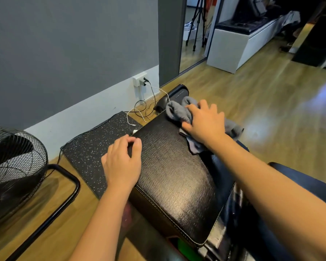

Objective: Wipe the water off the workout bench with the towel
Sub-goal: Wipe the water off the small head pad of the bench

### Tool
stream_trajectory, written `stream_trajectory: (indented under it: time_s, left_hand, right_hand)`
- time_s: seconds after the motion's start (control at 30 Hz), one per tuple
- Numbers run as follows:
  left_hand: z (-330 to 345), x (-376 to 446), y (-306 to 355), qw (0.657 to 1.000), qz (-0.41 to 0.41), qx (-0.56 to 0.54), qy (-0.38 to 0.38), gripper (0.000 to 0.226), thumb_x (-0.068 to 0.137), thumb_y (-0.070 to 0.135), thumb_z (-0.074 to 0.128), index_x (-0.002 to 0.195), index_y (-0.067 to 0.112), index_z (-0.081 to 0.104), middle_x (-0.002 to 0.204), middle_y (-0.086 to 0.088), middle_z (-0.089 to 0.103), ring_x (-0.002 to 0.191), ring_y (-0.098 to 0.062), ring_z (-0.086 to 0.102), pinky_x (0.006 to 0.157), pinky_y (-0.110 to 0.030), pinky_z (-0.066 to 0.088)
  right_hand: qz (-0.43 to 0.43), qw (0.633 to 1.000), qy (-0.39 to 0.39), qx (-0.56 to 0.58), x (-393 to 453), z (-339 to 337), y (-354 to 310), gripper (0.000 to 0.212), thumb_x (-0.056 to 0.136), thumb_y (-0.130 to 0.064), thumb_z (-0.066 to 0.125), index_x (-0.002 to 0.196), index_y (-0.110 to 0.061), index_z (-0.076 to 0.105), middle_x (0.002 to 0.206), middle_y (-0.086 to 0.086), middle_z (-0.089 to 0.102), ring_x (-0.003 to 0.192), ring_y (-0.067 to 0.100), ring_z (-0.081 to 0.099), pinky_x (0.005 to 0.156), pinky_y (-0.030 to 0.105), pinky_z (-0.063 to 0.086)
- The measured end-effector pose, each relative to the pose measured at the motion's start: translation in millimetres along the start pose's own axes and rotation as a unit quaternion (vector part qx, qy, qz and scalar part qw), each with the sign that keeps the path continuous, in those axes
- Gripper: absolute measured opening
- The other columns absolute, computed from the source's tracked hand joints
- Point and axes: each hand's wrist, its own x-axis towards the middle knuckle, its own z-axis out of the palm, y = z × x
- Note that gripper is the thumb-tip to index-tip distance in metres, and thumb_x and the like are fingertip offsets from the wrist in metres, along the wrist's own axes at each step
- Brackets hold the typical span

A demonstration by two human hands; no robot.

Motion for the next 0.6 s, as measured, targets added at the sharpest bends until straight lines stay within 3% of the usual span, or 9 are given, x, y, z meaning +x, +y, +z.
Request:
stream_trajectory:
  time_s: [0.13,0.4,0.5,0.6]
  left_hand:
    - [4.2,1.1,0.5,0.999,0.005,0.052,0.011,0.028,0.094,0.051,0.053,0.114,0.032,0.061,0.130,0.012,0.058,0.122,-0.017,0.050,0.102,-0.045,0.034]
    - [-1.2,2.1,-5.5,0.999,0.020,0.030,-0.005,0.022,0.099,0.027,0.047,0.114,0.031,0.062,0.138,0.007,0.055,0.126,-0.020,0.047,0.103,-0.047,0.031]
    - [-6.7,-0.8,-6.1,0.998,0.045,0.040,-0.032,0.022,0.098,0.028,0.049,0.116,0.030,0.061,0.141,0.007,0.053,0.134,-0.017,0.042,0.110,-0.046,0.024]
    - [-5.1,-13.2,2.7,0.990,0.114,0.060,-0.057,0.023,0.096,0.031,0.053,0.118,0.032,0.060,0.141,0.011,0.053,0.142,-0.011,0.035,0.119,-0.047,0.014]
  right_hand:
    - [0.007,0.999,0.037,-0.033,-20.7,-3.3,-16.3,0.055,0.081,-0.060,0.059,0.124,-0.025,0.053,0.121,0.008,0.047,0.104,0.035,0.045,0.074,0.043,0.035]
    - [-0.160,0.986,0.040,0.009,-167.2,-34.1,-63.6,0.070,0.069,-0.060,0.060,0.130,-0.026,0.052,0.123,0.009,0.053,0.090,0.034,0.048,0.069,0.044,0.039]
    - [-0.165,0.985,0.031,0.024,-157.8,-33.2,-43.7,0.069,0.068,-0.062,0.052,0.129,-0.031,0.053,0.122,0.007,0.054,0.092,0.034,0.049,0.068,0.043,0.043]
    - [-0.106,0.994,0.031,0.006,-114.7,-22.5,-18.5,0.061,0.075,-0.062,0.053,0.129,-0.034,0.052,0.122,0.006,0.051,0.097,0.035,0.050,0.071,0.043,0.042]
